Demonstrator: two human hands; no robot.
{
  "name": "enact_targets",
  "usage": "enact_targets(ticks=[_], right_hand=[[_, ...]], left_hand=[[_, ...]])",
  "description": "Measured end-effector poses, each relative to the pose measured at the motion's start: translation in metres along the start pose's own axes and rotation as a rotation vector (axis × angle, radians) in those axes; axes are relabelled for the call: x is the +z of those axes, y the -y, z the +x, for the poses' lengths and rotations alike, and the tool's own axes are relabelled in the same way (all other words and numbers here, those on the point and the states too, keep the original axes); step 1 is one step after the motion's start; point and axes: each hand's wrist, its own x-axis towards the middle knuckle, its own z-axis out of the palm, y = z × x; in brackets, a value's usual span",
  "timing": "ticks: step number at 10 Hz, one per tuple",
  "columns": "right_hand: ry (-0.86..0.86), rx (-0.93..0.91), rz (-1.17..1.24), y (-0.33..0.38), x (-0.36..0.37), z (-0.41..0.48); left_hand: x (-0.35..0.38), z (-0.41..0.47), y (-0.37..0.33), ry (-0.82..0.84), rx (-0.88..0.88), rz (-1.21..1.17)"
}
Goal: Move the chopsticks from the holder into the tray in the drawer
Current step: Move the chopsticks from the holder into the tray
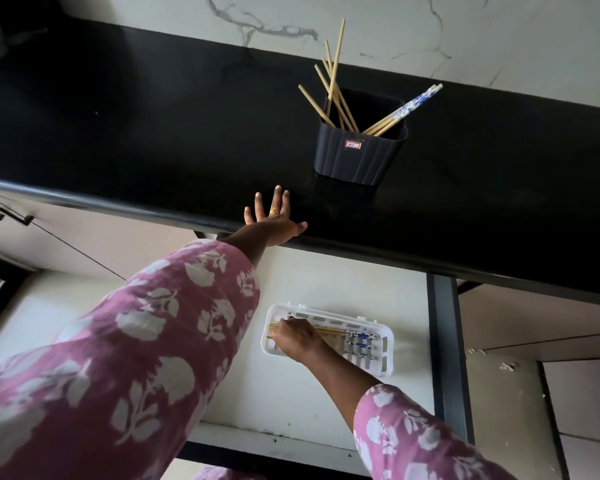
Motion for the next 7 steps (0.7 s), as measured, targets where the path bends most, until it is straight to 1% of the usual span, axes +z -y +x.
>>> enact_targets(ticks=[2,3,6,7], right_hand=[[-0.006,-0.03,-0.047,-0.004,0.015,0.012],[-0.05,-0.044,-0.057,-0.006,0.018,0.017],[-0.122,-0.031,0.011,-0.018,0.015,0.015],[-0.216,-0.031,0.039,-0.023,0.01,0.009]], left_hand=[[-0.002,0.001,0.001,0.015,0.008,0.006],[-0.003,0.001,0.001,0.024,0.012,0.005],[-0.004,-0.001,0.002,0.034,0.017,0.003],[-0.004,-0.002,0.001,0.025,0.016,-0.002]])
